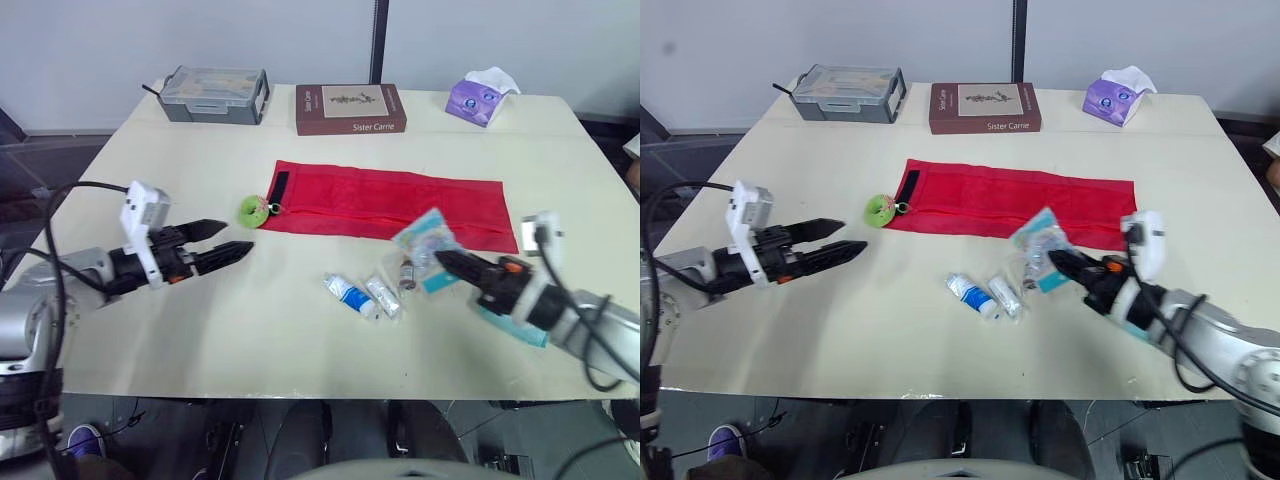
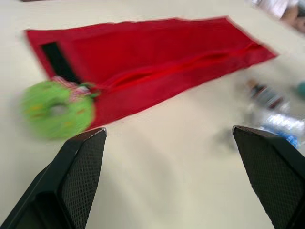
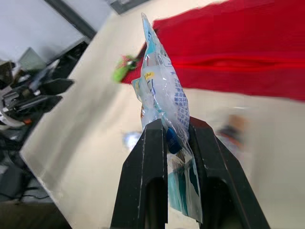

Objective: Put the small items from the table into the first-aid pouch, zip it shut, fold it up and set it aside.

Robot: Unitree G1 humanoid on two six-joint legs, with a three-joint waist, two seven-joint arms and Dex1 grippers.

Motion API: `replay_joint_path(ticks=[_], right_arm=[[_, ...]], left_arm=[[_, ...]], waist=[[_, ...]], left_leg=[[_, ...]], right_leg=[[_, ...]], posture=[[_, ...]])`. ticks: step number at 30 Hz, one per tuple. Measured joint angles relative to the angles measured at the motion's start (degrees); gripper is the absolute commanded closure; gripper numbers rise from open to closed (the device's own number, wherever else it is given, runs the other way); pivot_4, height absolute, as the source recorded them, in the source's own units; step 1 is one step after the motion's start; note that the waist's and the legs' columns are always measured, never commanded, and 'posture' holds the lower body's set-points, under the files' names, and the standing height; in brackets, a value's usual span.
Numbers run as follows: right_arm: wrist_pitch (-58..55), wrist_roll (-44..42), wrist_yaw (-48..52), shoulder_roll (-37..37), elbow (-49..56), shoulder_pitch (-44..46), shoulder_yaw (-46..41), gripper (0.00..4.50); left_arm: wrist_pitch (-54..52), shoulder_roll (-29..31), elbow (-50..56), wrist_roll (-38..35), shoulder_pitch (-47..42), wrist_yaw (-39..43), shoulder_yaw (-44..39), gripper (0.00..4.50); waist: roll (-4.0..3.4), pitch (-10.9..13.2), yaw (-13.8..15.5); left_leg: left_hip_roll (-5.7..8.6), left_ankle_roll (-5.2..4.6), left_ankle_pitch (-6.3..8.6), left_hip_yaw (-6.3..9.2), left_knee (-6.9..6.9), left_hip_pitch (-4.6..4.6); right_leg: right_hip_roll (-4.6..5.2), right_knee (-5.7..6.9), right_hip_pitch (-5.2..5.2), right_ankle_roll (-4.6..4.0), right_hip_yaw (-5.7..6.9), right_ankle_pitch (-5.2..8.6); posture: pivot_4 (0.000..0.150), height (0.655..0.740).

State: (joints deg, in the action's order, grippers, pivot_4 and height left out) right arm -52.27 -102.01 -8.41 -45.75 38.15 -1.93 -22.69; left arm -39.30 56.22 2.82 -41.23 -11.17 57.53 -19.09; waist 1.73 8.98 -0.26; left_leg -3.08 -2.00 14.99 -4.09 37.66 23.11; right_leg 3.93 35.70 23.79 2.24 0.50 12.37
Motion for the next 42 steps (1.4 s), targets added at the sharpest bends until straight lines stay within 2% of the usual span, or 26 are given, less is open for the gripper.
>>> replay_joint_path(ticks=[3,7,10,14,18,21,25,26,28,29,34,38,42], right_arm=[[-2.0,-2.0,6.5,-5.2,1.1,-10.6,-10.8,4.46],[-3.7,-1.0,13.9,-6.1,-1.9,-21.4,-25.0,4.46],[-3.8,3.4,18.5,-5.8,-6.2,-27.0,-32.1,4.46],[-3.3,12.0,24.3,-4.9,-14.8,-31.0,-36.9,4.46],[-3.2,15.9,28.7,-4.0,-16.3,-31.5,-37.0,4.46],[-3.2,16.2,30.7,-3.7,-15.7,-30.4,-36.9,4.46],[-3.1,14.4,32.2,-3.7,-12.5,-28.3,-36.2,4.46],[-3.1,13.3,32.5,-4.0,-10.5,-27.1,-35.5,4.46],[-2.9,12.1,32.7,-4.7,-8.5,-26.1,-34.4,4.46],[-2.7,11.6,31.4,-4.7,-8.5,-25.0,-33.4,4.46],[-1.2,7.6,27.3,-6.0,-4.2,-20.4,-28.7,4.46],[0.2,4.6,23.3,-6.1,-1.2,-20.3,-26.8,4.46],[1.7,2.6,21.2,-6.0,1.1,-21.5,-26.9,4.46]], left_arm=[[3.1,0.2,-3.8,2.0,-1.7,3.7,1.3,0.0],[3.5,0.0,-5.6,2.8,-3.7,6.3,2.4,0.0],[3.5,-0.3,-6.1,2.9,-4.6,7.6,3.0,0.0],[3.4,-1.1,-5.7,2.9,-4.5,8.8,4.2,0.0],[3.5,-1.6,-5.5,3.8,-6.0,8.5,5.5,0.0],[7.5,-2.8,-6.1,9.1,-9.9,6.0,8.8,0.0],[11.5,-5.3,-11.7,17.6,-19.3,3.0,15.6,0.0],[12.2,-7.0,-15.6,21.5,-24.8,2.1,19.5,0.0],[13.0,-7.8,-18.5,25.0,-28.0,1.2,22.5,0.0],[17.3,-10.2,-28.0,31.3,-34.4,1.3,27.8,0.0],[32.8,-18.4,-50.2,44.8,-49.2,-0.4,37.7,0.0],[41.1,-23.0,-62.9,50.7,-54.4,-3.7,39.8,0.0],[46.7,-24.3,-68.3,55.2,-56.7,-6.8,40.8,0.0]], waist=[[0.01,0.0,0.6],[0.08,0.0,1.1],[0.11,-0.1,1.1],[0.1,-0.1,1.1],[0.02,0.0,1.0],[0.03,0.0,1.1],[0.05,0.0,1.4],[0.09,0.0,1.5],[0.1,0.0,1.4],[0.19,0.0,1.1],[0.3,0.0,1.4],[0.32,0.0,1.0],[0.32,0.0,1.1]], left_leg=[[0.0,0.0,0.0,-0.01,-0.19,-0.04],[0.0,-0.01,0.0,-0.05,-0.19,-0.04],[0.0,-0.01,0.0,-0.05,-0.19,-0.06],[-0.02,0.0,0.0,-0.04,-0.19,-0.07],[-0.08,0.0,-0.01,-0.03,-0.21,-0.12],[-0.04,0.01,-0.02,-0.02,-0.18,-0.14],[0.15,0.0,-0.02,0.01,-0.14,-0.16],[0.29,-0.01,-0.03,0.0,-0.14,-0.15],[0.31,-0.01,-0.03,0.01,-0.13,-0.12],[0.42,-0.02,-0.01,-0.01,-0.21,-0.12],[0.6,-0.04,-0.02,0.17,-0.13,0.13],[0.65,-0.05,-0.02,0.26,-0.05,0.39],[0.65,-0.05,-0.01,0.5,0.19,0.62]], right_leg=[[-0.04,-0.07,0.0,-0.01,0.0,0.02],[-0.08,-0.18,-0.03,0.04,-0.03,0.04],[-0.09,-0.19,-0.04,0.25,-0.04,0.15],[-0.15,-0.19,-0.03,0.25,-0.04,0.16],[-0.27,-0.15,-0.03,0.27,-0.06,0.17],[-0.3,-0.14,-0.06,0.28,-0.07,0.17],[-0.34,-0.14,-0.2,0.28,-0.09,0.16],[-0.36,-0.12,-0.22,0.28,-0.1,0.16],[-0.36,-0.12,-0.22,0.28,-0.11,0.15],[-0.38,-0.13,-0.2,0.44,-0.27,0.01],[-0.45,-0.14,-0.2,0.46,-0.31,0.01],[-0.44,-0.17,-0.06,0.52,-0.31,0.02],[-0.45,-0.09,0.02,0.53,-0.1,0.02]], posture=[[0.15,0.74],[0.15,0.74],[0.15,0.74],[0.15,0.74],[0.15,0.74],[0.15,0.74],[0.15,0.74],[0.15,0.74],[0.15,0.74],[0.15,0.74],[0.15,0.74],[0.15,0.74],[0.15,0.74]])
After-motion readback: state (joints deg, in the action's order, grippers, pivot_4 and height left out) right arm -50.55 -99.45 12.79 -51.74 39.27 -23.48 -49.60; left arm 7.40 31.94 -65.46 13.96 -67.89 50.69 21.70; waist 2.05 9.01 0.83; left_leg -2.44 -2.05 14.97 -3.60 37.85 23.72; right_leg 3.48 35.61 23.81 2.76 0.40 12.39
